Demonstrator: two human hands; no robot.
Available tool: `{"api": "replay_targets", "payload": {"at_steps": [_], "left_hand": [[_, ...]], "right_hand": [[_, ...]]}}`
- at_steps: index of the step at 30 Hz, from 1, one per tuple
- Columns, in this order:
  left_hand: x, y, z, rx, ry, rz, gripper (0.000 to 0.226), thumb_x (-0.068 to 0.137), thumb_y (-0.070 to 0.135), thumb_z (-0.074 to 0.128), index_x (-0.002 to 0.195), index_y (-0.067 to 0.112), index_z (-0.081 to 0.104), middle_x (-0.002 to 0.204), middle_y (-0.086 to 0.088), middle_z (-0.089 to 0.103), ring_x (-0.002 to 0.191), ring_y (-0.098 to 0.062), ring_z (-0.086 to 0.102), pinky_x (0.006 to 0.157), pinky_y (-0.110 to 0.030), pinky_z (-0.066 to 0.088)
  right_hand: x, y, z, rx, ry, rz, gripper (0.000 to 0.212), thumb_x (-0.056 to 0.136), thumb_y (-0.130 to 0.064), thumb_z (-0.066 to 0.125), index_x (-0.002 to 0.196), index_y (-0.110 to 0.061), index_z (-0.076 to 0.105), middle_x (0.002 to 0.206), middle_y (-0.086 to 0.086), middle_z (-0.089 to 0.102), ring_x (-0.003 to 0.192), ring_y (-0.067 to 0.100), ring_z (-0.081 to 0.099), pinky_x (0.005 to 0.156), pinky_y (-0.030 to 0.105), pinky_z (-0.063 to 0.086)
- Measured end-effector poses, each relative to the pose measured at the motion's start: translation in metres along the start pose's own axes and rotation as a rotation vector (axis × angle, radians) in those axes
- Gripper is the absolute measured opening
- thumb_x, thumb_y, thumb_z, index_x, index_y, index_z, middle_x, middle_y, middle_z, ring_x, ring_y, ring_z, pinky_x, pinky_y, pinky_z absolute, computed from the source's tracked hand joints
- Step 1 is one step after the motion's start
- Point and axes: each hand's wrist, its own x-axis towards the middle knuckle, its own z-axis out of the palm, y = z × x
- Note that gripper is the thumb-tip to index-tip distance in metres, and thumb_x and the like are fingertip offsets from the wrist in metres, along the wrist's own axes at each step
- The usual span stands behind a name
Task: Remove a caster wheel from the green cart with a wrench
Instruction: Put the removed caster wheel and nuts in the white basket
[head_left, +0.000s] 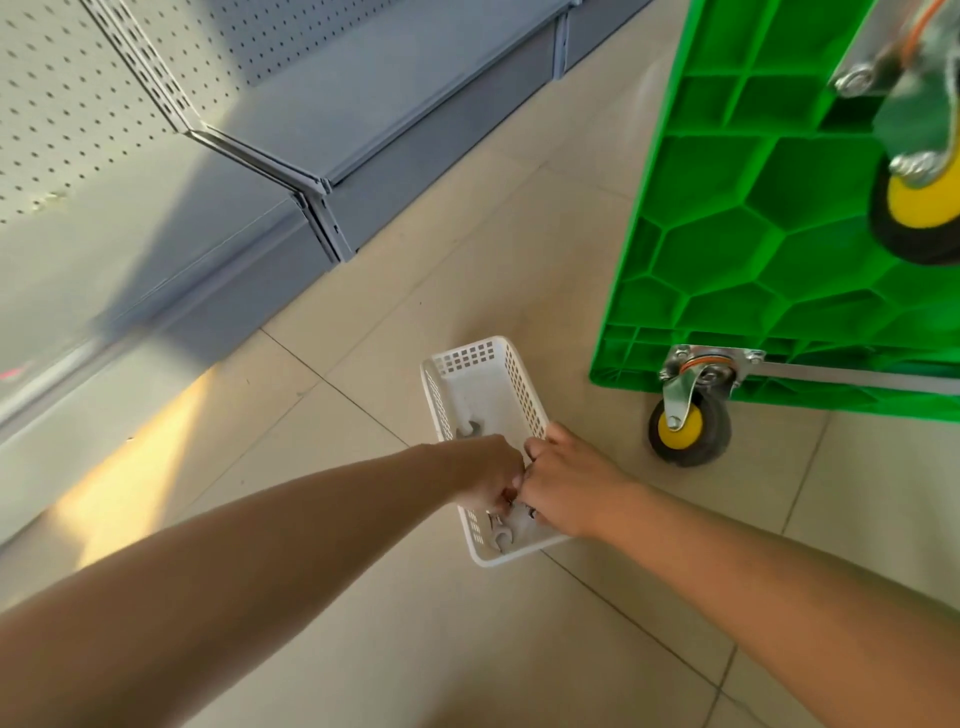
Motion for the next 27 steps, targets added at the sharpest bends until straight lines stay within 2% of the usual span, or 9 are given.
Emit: {"api": "replay_targets", "payload": {"at_steps": [3, 5, 9, 11, 14, 17, 20, 22, 27], "left_hand": [[0.003, 0.005, 0.0, -0.025, -0.056, -0.016, 0.022, 0.094, 0.025, 0.07, 0.11, 0.01, 0.074, 0.075, 0.01, 0.056, 0.086, -0.014, 0.054, 0.07, -0.023, 0.04], [0.001, 0.005, -0.005, -0.095, -0.048, -0.029, 0.023, 0.094, 0.023, 0.07, 0.115, 0.013, 0.074, 0.094, 0.003, 0.071, 0.093, -0.016, 0.062, 0.079, -0.023, 0.047], [0.001, 0.004, -0.018, -0.184, 0.032, -0.055, 0.02, 0.097, 0.02, 0.067, 0.115, 0.016, 0.074, 0.1, -0.001, 0.078, 0.091, -0.01, 0.071, 0.095, -0.029, 0.054], [0.001, 0.009, -0.023, -0.265, 0.083, -0.067, 0.017, 0.096, 0.015, 0.065, 0.109, 0.014, 0.076, 0.095, -0.001, 0.078, 0.084, -0.009, 0.074, 0.091, -0.03, 0.058], [0.001, 0.028, -0.033, -0.236, 0.167, -0.077, 0.014, 0.096, 0.016, 0.063, 0.099, 0.008, 0.074, 0.095, -0.002, 0.074, 0.079, -0.015, 0.073, 0.082, -0.032, 0.06], [0.006, 0.053, -0.042, 0.015, 0.159, -0.061, 0.021, 0.098, 0.019, 0.059, 0.089, 0.004, 0.071, 0.094, -0.007, 0.072, 0.086, -0.022, 0.067, 0.083, -0.035, 0.056], [0.011, 0.088, -0.056, 0.196, 0.126, -0.044, 0.032, 0.096, 0.017, 0.056, 0.066, 0.005, 0.057, 0.072, -0.007, 0.062, 0.074, -0.025, 0.061, 0.071, -0.033, 0.049], [0.017, 0.115, -0.064, 0.21, 0.117, -0.008, 0.028, 0.096, 0.02, 0.058, 0.078, 0.0, 0.066, 0.081, -0.013, 0.066, 0.081, -0.028, 0.063, 0.071, -0.03, 0.04], [0.043, 0.197, -0.064, 0.249, 0.065, 0.105, 0.025, 0.093, 0.022, 0.064, 0.096, -0.001, 0.072, 0.095, -0.016, 0.071, 0.083, -0.029, 0.061, 0.073, -0.033, 0.046]], "right_hand": [[0.0, 0.003, 0.003, -0.018, -0.004, -0.013, 0.019, 0.094, -0.015, 0.056, 0.107, -0.021, 0.068, 0.096, 0.001, 0.061, 0.107, 0.024, 0.045, 0.096, 0.039, 0.031], [-0.003, 0.012, 0.007, 0.084, 0.035, -0.046, 0.014, 0.096, -0.018, 0.056, 0.105, -0.021, 0.067, 0.093, -0.002, 0.058, 0.105, 0.024, 0.044, 0.093, 0.037, 0.034], [-0.021, 0.036, 0.013, 0.136, 0.421, -0.071, 0.009, 0.087, -0.026, 0.072, 0.095, -0.029, 0.073, 0.081, -0.017, 0.066, 0.084, 0.015, 0.05, 0.076, 0.03, 0.038], [-0.037, 0.044, 0.009, 0.232, 0.497, -0.026, 0.019, 0.094, -0.036, 0.056, 0.092, -0.028, 0.073, 0.079, -0.015, 0.064, 0.08, 0.014, 0.049, 0.075, 0.03, 0.04], [-0.062, 0.057, 0.007, 0.298, 0.446, 0.09, 0.035, 0.095, -0.044, 0.043, 0.087, -0.023, 0.07, 0.08, -0.008, 0.061, 0.082, 0.017, 0.055, 0.08, 0.035, 0.049], [-0.097, 0.067, 0.004, 0.335, 0.373, 0.166, 0.022, 0.097, -0.034, 0.056, 0.093, -0.016, 0.067, 0.089, 0.001, 0.062, 0.087, 0.025, 0.061, 0.084, 0.039, 0.049], [-0.14, 0.074, 0.004, 0.341, 0.323, 0.233, 0.019, 0.1, -0.03, 0.052, 0.099, -0.015, 0.065, 0.098, 0.003, 0.062, 0.093, 0.025, 0.061, 0.079, 0.039, 0.048], [-0.171, 0.08, 0.006, 0.347, 0.346, 0.278, 0.019, 0.099, -0.029, 0.051, 0.099, -0.017, 0.065, 0.099, 0.002, 0.063, 0.09, 0.025, 0.062, 0.075, 0.038, 0.05], [-0.25, 0.095, 0.02, 0.362, 0.224, 0.408, 0.013, 0.1, -0.029, 0.045, 0.092, -0.023, 0.054, 0.092, -0.004, 0.051, 0.085, 0.019, 0.055, 0.072, 0.035, 0.047]]}}
